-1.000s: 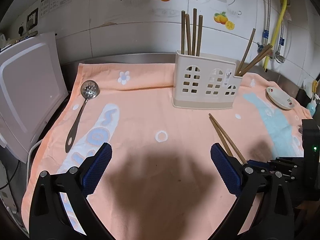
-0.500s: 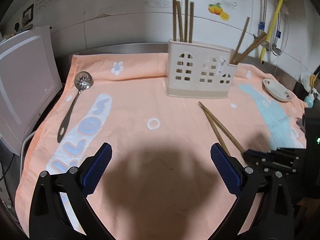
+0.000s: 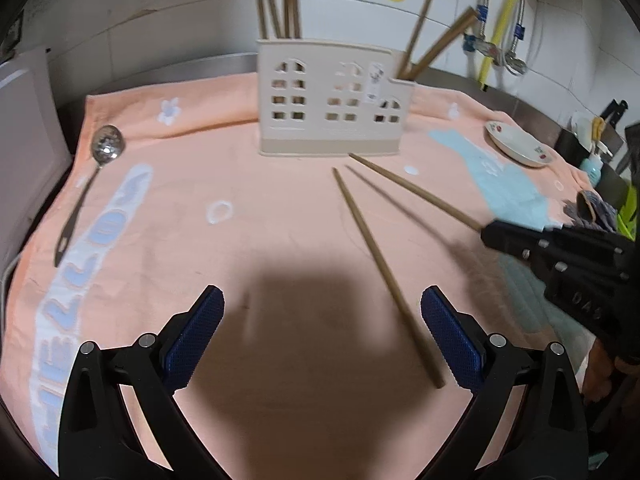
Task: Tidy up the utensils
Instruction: 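Close the left tool on a chopstick while the right tool grasps the last one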
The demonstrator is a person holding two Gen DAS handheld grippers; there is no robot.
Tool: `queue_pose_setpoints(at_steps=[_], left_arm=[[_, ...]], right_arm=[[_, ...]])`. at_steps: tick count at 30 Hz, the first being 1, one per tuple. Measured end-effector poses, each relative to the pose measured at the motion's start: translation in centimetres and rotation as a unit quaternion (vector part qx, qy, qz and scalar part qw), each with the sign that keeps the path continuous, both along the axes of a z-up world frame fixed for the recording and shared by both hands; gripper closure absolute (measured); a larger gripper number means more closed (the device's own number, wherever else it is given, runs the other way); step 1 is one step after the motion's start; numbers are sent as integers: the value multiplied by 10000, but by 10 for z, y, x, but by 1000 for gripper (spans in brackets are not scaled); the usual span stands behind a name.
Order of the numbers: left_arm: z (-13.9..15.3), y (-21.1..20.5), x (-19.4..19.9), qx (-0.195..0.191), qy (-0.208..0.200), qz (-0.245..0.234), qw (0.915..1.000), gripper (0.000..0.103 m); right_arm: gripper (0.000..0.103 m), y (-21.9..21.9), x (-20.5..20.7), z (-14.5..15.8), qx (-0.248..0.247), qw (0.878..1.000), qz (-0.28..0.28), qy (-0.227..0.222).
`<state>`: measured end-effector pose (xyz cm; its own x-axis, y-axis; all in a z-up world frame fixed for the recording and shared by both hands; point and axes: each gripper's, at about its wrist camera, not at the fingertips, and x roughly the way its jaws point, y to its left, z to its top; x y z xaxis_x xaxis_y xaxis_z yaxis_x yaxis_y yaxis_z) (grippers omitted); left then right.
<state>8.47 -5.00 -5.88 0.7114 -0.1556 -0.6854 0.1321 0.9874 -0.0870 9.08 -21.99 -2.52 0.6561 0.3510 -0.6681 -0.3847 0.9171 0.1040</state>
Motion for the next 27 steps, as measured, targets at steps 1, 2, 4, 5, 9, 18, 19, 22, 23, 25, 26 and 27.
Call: queue_pose_setpoints(at_steps=[1, 2, 4, 5, 9, 18, 19, 22, 23, 25, 26, 27], left_arm=[[-2, -4, 1, -32, 34, -20, 10000, 7], [-5, -8, 2, -75, 77, -42, 9999, 8], [-9, -15, 4, -157, 168, -108, 9997, 21], [-12, -20, 6, -218, 237, -169, 9993, 28], [-18, -31, 9, -298, 356, -301, 9985, 47], [-26, -51, 17, -223, 518, -526, 9970, 79], [-27, -50, 18, -232, 543, -512, 9969, 80], [-31, -50, 21, -247, 635, -459, 9966, 81], [-32, -50, 21, -228, 652, -441, 9966, 82], [-32, -52, 22, -188, 659, -428, 9967, 82], [-32, -52, 23, -162, 665, -428, 9967, 82], [-32, -53, 23, -132, 669, -430, 9967, 82]], right_arm=[[97, -1, -1, 1, 9, 10000, 6, -13], [97, -3, -2, 1, 16, 10000, 16, -25], [97, -5, -4, 1, 13, 10000, 23, -52], [97, -7, -4, 1, 14, 10000, 24, -55], [97, -13, -4, -3, 88, 10000, 34, -15], [97, -25, -6, 2, 284, 9995, 18, -99], [97, -26, -5, 3, 296, 9995, 23, -107], [97, -27, -6, 3, 327, 9994, 19, -108], [97, -27, -6, 2, 335, 9994, 19, -106], [97, -27, -6, 2, 349, 9993, 29, -104], [97, -27, -6, 2, 353, 9993, 34, -106], [97, -27, -6, 3, 355, 9993, 40, -112]])
